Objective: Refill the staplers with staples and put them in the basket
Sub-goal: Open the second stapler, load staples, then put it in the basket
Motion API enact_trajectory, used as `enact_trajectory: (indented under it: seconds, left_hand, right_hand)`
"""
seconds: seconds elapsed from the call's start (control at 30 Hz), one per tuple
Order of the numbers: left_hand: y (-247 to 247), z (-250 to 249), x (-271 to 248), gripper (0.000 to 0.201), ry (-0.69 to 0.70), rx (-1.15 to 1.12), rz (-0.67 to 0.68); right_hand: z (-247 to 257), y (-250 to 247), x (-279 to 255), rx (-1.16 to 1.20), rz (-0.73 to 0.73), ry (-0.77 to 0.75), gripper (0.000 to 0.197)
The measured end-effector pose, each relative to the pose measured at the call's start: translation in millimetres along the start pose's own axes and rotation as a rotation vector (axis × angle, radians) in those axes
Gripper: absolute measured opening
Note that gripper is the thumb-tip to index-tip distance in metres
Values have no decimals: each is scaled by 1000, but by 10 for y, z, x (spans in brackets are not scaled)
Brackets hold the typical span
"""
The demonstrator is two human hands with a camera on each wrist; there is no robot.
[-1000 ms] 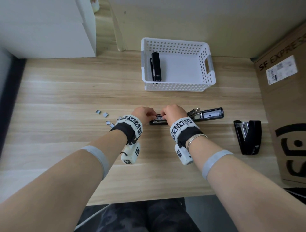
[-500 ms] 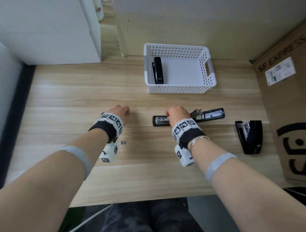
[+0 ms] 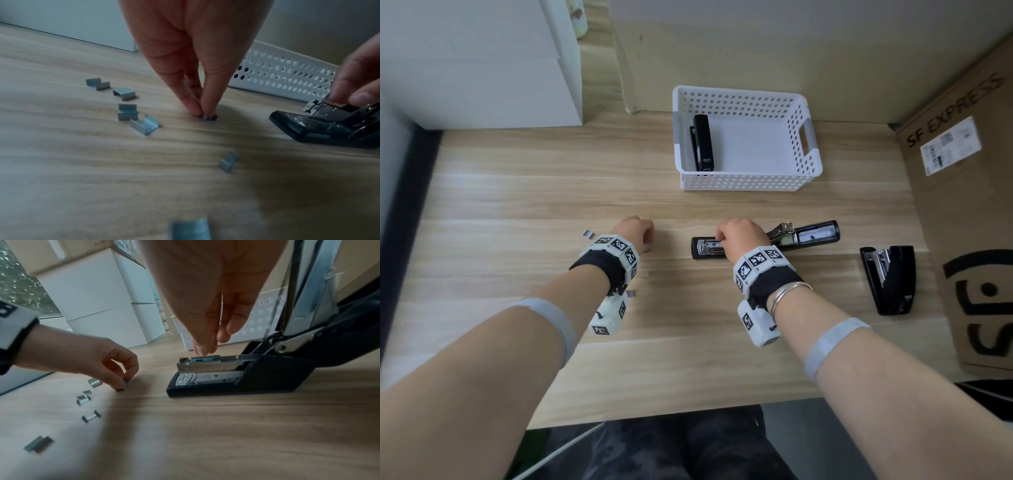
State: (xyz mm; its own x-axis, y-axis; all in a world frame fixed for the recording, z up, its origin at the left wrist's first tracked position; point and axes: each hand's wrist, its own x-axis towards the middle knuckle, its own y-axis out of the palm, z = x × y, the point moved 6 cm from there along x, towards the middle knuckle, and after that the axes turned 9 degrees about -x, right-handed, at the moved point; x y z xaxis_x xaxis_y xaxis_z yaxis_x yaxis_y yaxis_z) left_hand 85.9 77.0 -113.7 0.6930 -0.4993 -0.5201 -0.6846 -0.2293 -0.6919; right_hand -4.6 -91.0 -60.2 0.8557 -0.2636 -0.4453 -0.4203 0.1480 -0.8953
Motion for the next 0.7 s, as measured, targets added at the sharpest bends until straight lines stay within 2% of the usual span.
enact_trajectory:
  seconds: [0.17, 0.27, 0.5, 0.6, 0.7]
  left_hand:
    - [6, -88, -7, 13, 20, -59, 4]
    - [-24, -139, -12, 11, 44, -126, -45]
    - [-17, -262, 8, 17, 49, -201, -104]
    - [10, -373, -4, 15, 82, -336, -123]
    - [41, -556, -24, 21, 160, -460, -110]
  right_hand:
    - [-35, -17, -15, 36, 9, 3, 28]
    - [-35, -24, -15, 52, 4, -2, 24]
    - [13, -15, 12, 101, 5, -23, 21]
    - [40, -24, 24, 167, -6, -35, 21]
    - [85, -63, 32, 269, -28, -54, 31]
